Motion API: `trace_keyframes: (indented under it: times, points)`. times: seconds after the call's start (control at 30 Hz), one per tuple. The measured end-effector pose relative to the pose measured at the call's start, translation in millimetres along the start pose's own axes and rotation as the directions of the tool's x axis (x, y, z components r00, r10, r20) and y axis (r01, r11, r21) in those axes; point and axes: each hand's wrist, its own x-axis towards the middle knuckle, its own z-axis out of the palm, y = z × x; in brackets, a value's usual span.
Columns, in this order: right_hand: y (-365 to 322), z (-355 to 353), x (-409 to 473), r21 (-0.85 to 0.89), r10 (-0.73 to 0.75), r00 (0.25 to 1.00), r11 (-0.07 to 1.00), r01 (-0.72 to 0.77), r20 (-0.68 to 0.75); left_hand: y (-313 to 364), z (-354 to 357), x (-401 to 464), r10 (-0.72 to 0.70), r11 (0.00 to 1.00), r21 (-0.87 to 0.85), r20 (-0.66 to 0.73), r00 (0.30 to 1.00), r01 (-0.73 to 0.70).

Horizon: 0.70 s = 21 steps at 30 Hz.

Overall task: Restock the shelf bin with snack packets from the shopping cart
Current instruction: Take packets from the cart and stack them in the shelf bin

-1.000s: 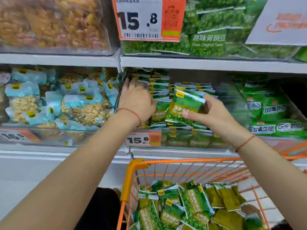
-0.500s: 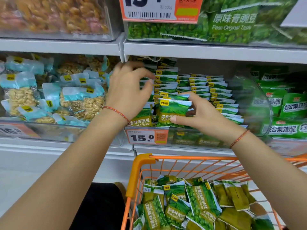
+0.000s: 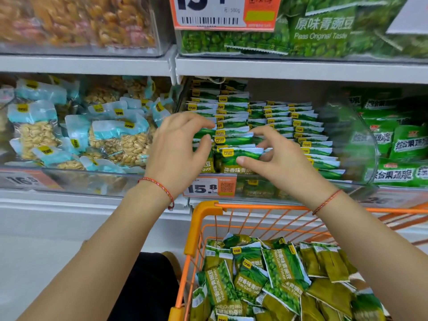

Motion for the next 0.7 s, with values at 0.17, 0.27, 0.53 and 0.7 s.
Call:
trace_keyframes:
  times: [0.17, 0.27, 0.53, 0.7]
  points:
    - [-4.7, 10.7, 5.9, -0.005, 0.054, 0.998, 0.999, -0.053, 0.044, 2.5, 2.3, -3.1, -0.02, 1.0, -0.023, 0.015, 1.0, 0.021]
    - [-7.4, 10.9, 7.6, -0.066, 0.041, 0.996, 0.997, -0.036, 0.076, 8.4, 3.2, -2.2, 0.002, 1.0, -0.021, 0.038, 0.999, -0.001]
    - [6.6, -11.8, -3.1, 0.169, 0.128, 0.983, 0.974, -0.15, 0.134, 16.5, 9.5, -9.4, 0.118, 0.977, 0.158, 0.162, 0.98, -0.144]
    - [1.1, 9.7, -7.2, -0.004, 0.051, 0.996, 0.999, -0.051, 0.076, 13.9, 9.5, -5.5, 0.08, 0.979, 0.161, 0.251, 0.965, -0.123]
